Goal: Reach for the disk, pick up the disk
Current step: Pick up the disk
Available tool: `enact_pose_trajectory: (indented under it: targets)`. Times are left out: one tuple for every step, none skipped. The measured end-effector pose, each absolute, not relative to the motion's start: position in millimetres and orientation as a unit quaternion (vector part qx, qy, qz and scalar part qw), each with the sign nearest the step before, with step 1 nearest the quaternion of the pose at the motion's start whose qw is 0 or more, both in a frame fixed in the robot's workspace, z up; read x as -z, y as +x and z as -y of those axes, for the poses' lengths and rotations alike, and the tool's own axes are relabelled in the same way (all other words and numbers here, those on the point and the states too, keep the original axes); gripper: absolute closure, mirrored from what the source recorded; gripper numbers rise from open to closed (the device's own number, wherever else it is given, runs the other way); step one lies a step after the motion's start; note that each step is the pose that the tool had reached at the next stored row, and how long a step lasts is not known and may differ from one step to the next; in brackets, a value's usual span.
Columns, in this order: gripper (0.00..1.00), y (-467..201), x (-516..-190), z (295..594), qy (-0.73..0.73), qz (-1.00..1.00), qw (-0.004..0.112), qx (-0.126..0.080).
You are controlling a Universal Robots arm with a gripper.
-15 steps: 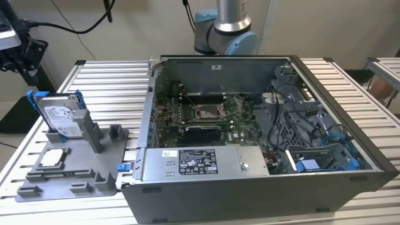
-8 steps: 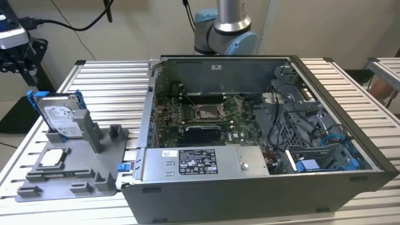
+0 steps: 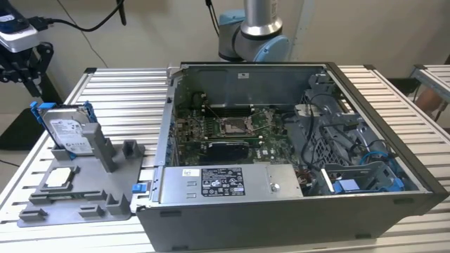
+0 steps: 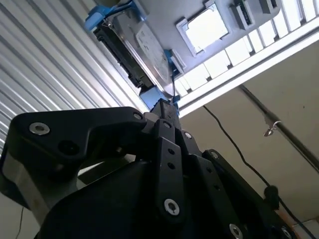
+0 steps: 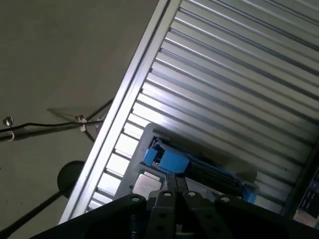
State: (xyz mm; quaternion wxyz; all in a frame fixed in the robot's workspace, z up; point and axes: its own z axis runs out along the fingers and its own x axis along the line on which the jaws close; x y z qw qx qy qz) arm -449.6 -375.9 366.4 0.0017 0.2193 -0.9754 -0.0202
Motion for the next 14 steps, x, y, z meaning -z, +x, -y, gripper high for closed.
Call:
enact_pose_trajectory:
  targets:
    - [1.0,-449.6,-366.4,375.9,0.228,0.973,0.002,0.02]
    - [1.0,-449.5,-366.4,376.0,0.237,0.971,0.001,0.02]
    - [1.0,-449.5,-366.3,376.0,0.246,0.969,0.001,0.02]
    - [1.0,-449.5,-366.4,376.0,0.256,0.967,0.001,0.02]
    - [1.0,-449.5,-366.3,376.0,0.264,0.964,0.001,0.02]
    - [1.0,-449.5,-366.3,376.0,0.272,0.962,0.001,0.02]
    - [1.0,-449.5,-366.3,376.0,0.281,0.959,0.001,0.02]
    - [1.0,-449.5,-366.3,376.0,0.289,0.957,0.001,0.02]
    - [1.0,-449.6,-366.3,375.9,0.299,0.954,0.001,0.02]
    - [1.0,-449.6,-366.3,375.9,0.307,0.951,0.001,0.019]
    - [1.0,-449.6,-366.3,375.9,0.316,0.949,0.001,0.019]
    - [1.0,-449.5,-366.4,375.9,0.324,0.946,0.001,0.019]
    - [1.0,-449.5,-366.3,375.9,0.333,0.943,0.001,0.019]
    - [1.0,-449.5,-366.3,375.9,0.342,0.94,0.001,0.019]
